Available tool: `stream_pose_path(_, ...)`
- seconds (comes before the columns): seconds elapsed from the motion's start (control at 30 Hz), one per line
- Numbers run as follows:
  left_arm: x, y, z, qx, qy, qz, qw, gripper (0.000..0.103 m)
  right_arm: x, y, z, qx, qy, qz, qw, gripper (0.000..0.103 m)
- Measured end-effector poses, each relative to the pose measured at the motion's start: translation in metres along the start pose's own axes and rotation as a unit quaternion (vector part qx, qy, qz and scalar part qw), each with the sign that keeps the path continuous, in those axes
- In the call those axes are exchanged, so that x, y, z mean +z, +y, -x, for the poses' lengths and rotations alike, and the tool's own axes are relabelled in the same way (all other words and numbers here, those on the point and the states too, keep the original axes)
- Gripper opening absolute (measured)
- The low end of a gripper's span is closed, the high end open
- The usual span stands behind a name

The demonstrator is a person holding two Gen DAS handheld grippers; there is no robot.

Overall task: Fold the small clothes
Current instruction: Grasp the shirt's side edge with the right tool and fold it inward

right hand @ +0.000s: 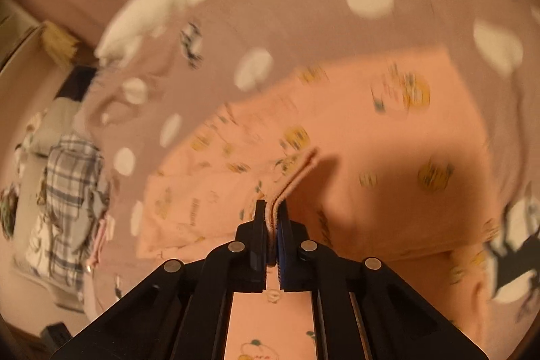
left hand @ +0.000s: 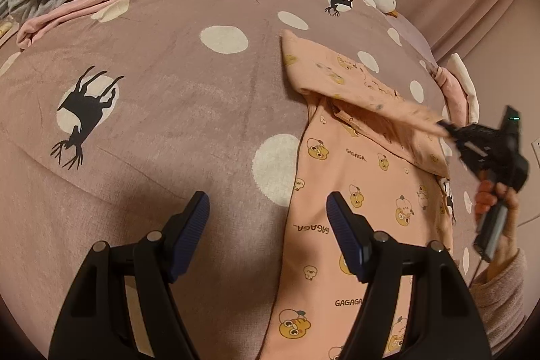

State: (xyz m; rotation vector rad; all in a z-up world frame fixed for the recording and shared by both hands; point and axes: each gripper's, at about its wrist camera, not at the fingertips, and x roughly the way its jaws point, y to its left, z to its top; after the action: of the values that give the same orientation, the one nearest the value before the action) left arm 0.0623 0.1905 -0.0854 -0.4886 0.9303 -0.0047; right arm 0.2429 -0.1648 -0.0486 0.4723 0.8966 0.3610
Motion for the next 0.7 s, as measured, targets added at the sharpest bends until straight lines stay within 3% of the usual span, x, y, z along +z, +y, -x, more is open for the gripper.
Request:
stream_pose_path(0.13,-0.002,-0.004,-0.001,-0.001,0.003,-0.007,1.0,0.072,0.008,-0.011,0.033,-0.024,-0.049,0.009,0.998,0.006)
stream_pose_path(0.2,-0.003,-0.007,-0.004,0.0,0.007,-0.012,0.9999,0.072,0.01,-0.023,0.03,-0.031,-0.037,0.009,0.999,0.006)
stream_pose_path(0.3,-0.004,-0.011,-0.007,-0.002,0.013,-0.012,0.9998,0.072,0.007,-0.042,0.013,-0.12,-0.019,0.016,0.993,0.006)
stream_pose_path(0.4,-0.007,-0.015,-0.008,-0.001,0.016,-0.021,0.9997,0.072,0.004,-0.063,0.0,-0.165,0.015,-0.004,0.986,0.008)
stream_pose_path(0.5,-0.008,-0.02,-0.01,0.002,0.019,-0.029,0.9994,0.072,0.002,-0.054,0.011,-0.185,-0.025,0.026,0.982,0.01)
stream_pose_path(0.6,-0.007,-0.026,-0.015,-0.006,0.023,-0.032,0.9992,0.072,0.002,-0.039,0.021,-0.151,-0.06,0.052,0.985,0.01)
stream_pose_path(0.7,0.003,-0.037,-0.021,-0.023,0.028,-0.038,0.9986,0.072,0.001,-0.03,0.01,-0.102,-0.034,0.08,0.991,0.01)
